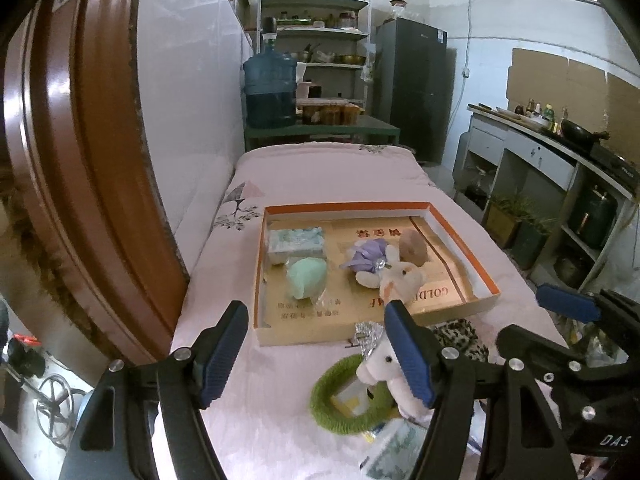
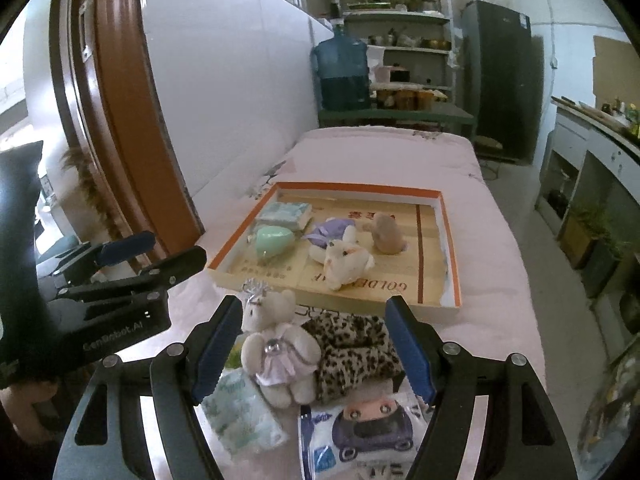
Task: Organize soft objects
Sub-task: 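Move both open tools back to the pile of soft items, then grasp the green-patterned wipes pack with the left tool while the right grasps the blue car-print wipes pack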
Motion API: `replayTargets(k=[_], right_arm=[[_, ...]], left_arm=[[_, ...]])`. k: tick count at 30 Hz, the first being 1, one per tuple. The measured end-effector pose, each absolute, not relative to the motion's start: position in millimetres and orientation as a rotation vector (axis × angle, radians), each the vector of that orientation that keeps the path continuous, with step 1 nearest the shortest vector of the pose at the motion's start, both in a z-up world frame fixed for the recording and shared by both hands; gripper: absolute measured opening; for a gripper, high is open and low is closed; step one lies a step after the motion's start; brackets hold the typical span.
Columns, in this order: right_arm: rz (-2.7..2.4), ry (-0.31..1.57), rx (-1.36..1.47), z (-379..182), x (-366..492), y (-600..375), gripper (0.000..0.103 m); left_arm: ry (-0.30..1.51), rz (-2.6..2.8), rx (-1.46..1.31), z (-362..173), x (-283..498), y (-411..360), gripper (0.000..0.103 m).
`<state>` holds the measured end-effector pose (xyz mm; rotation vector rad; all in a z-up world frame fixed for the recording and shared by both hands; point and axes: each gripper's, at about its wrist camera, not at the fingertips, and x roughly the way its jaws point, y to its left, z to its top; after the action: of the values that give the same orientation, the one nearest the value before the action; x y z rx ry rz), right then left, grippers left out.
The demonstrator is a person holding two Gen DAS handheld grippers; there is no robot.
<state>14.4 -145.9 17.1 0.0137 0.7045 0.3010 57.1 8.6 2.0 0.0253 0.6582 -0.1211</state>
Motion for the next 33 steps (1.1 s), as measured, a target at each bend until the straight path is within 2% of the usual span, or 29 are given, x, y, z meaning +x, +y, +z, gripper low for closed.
replayTargets(k=[6,33], right_arm=[[0.292,0.698,0.012,19.2,-5.2,-149.0,0.075],[0.212,0.714,-0.009,3.2,-47.3,-175.0,0.075]], left_arm=[[0.658,-0.111,0.026,5.4,43.7,10.8,0.066],[0.638,-0.175,-0.025,-0.3,-10.1,16.4,0.066]])
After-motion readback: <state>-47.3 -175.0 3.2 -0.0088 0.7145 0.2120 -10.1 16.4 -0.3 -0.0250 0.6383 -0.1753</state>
